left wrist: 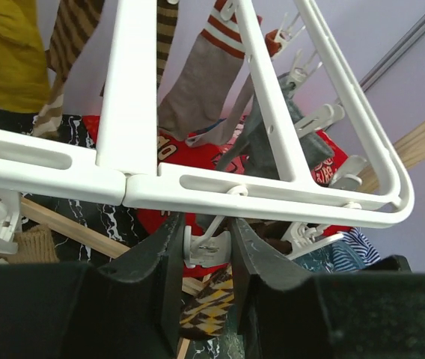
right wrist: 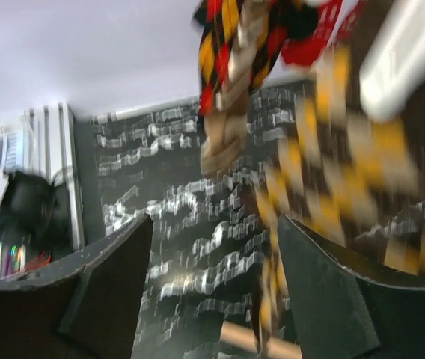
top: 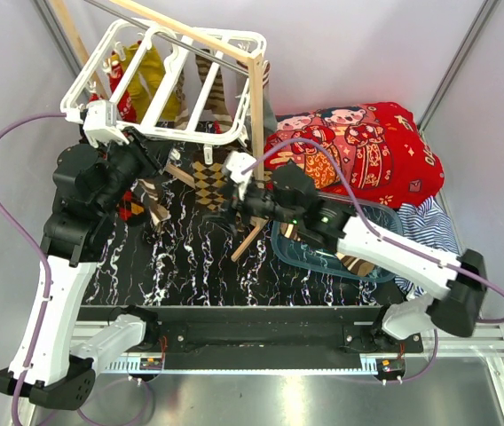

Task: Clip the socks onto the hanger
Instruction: Open the clamp at the hanger, then pick up the sock from the bin.

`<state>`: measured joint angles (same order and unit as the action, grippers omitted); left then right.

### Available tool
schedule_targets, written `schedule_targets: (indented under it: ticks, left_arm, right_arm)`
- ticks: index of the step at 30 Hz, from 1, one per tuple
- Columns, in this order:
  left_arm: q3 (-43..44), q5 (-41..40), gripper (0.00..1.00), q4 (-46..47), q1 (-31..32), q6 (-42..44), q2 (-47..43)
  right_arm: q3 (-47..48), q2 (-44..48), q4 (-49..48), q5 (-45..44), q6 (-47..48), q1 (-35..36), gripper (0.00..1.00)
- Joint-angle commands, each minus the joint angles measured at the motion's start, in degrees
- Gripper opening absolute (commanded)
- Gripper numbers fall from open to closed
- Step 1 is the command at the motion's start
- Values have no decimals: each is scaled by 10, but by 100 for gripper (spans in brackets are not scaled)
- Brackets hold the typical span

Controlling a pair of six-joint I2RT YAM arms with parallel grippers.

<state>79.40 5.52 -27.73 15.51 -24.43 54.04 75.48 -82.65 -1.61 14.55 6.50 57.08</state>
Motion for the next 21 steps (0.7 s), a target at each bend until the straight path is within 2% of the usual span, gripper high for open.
schedule_targets:
  ticks: [1, 6, 11, 15, 21]
  left_arm:
    - [1, -15, 3, 4, -2, 20, -1]
    - [8, -18, 0, -10, -2, 25, 1]
    - [21, -17, 0, -22, -2, 19, 7]
    - [35, -17, 0, -29, -2, 14, 11]
    - [39, -16, 0, -34, -2, 12, 11]
  right_arm:
    - [-55, 77, 107, -51, -31, -14, 77]
    - [-107, 135, 176, -65, -54, -82, 77]
    - [-141, 144, 237, -100, -52, -146, 77]
    - [-160, 123, 259, -112, -49, -188, 75]
    - [-158, 55, 278, -87, -51, -251, 67]
